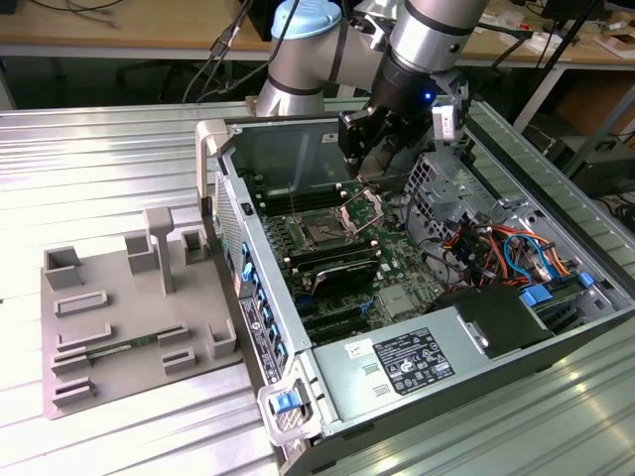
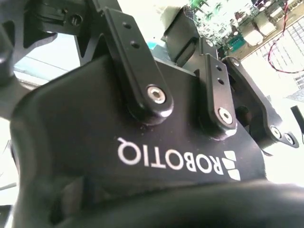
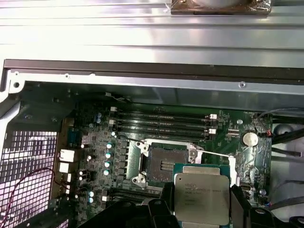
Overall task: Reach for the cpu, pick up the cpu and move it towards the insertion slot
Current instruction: 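Pick up the cpu and move it towards the insertion slot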
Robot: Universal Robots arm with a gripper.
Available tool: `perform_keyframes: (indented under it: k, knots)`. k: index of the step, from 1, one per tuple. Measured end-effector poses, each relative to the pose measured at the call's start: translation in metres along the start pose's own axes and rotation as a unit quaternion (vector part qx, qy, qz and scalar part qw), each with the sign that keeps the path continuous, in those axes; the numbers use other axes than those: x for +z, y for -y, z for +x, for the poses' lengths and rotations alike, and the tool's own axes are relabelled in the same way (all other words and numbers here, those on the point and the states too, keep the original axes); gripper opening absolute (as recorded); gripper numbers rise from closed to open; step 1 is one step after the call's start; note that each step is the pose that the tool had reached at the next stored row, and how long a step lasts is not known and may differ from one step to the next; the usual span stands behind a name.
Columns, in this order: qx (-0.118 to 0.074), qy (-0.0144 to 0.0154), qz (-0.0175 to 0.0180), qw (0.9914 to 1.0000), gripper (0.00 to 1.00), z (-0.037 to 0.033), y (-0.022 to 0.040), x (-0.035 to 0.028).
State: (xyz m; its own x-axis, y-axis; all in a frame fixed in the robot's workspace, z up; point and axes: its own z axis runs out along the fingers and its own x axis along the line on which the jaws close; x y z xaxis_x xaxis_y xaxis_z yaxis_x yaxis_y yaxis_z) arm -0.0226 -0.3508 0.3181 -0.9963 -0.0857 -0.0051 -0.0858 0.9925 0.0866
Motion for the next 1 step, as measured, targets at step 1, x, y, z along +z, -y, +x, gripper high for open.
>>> perform_keyframes:
  k: [1]
  knots:
    - [0.0, 0.0, 0.0, 1.0, 0.55, 0.0, 0.0, 0.0]
